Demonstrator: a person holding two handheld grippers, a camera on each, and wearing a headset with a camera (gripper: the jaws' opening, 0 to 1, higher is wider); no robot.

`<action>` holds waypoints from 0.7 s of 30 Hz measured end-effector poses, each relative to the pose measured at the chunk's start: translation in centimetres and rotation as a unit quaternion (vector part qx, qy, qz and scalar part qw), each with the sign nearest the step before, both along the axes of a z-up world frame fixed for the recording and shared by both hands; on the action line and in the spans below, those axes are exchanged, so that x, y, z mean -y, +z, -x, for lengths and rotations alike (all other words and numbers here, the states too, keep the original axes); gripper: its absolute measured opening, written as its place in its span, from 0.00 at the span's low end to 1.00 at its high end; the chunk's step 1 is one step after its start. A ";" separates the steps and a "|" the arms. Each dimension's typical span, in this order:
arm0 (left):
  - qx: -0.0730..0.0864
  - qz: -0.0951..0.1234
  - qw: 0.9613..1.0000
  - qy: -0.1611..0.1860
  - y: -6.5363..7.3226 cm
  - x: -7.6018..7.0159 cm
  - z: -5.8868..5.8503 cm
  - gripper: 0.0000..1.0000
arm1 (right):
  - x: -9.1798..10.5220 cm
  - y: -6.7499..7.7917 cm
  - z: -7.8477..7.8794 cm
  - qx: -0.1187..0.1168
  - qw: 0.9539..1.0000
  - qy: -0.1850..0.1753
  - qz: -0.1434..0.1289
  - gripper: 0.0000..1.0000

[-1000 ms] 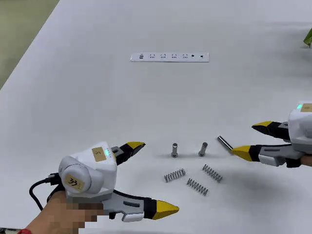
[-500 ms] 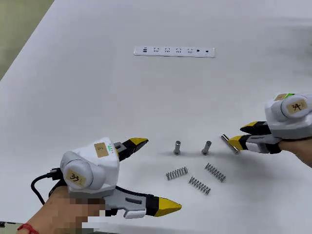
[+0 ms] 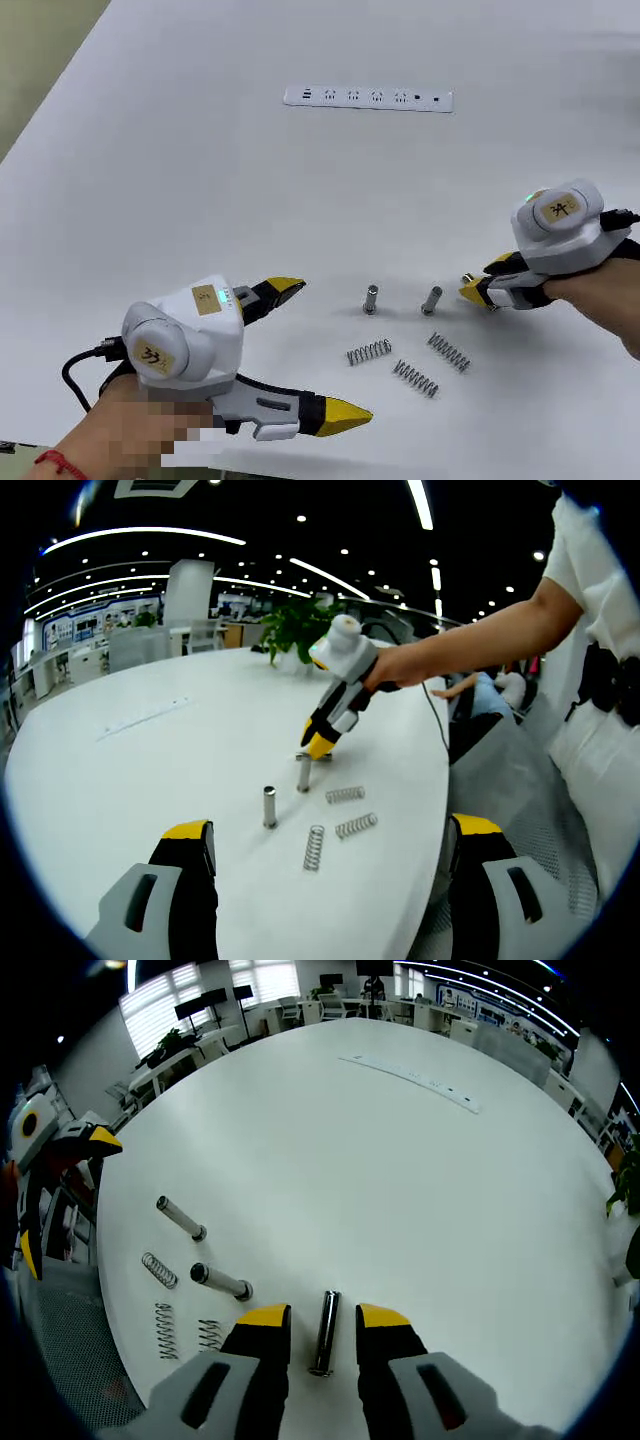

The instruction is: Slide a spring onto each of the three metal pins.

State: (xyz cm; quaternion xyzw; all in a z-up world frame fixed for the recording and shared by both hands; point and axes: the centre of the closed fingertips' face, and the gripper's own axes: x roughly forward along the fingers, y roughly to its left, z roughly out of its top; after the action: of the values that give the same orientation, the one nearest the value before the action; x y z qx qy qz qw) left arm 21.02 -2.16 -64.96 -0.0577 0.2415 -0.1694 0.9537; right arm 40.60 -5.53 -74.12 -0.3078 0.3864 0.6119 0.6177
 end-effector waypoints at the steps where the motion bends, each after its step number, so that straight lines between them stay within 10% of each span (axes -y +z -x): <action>1: 0.000 0.000 1.000 0.000 0.0 0.0 0.0 0.98 | -0.2 -0.2 -0.1 0.001 1.000 -0.001 0.002 0.25; 21: 0.003 0.004 1.000 0.001 0.6 0.4 -0.3 0.98 | -0.3 -1.6 0.0 0.025 0.999 -0.002 0.034 0.17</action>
State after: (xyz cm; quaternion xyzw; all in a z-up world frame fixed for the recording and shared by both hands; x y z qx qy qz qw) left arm 21.36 -2.60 -64.38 -0.0615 0.2383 -0.1695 0.9543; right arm 40.63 -5.19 -75.74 -0.3430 0.3924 0.5894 0.6172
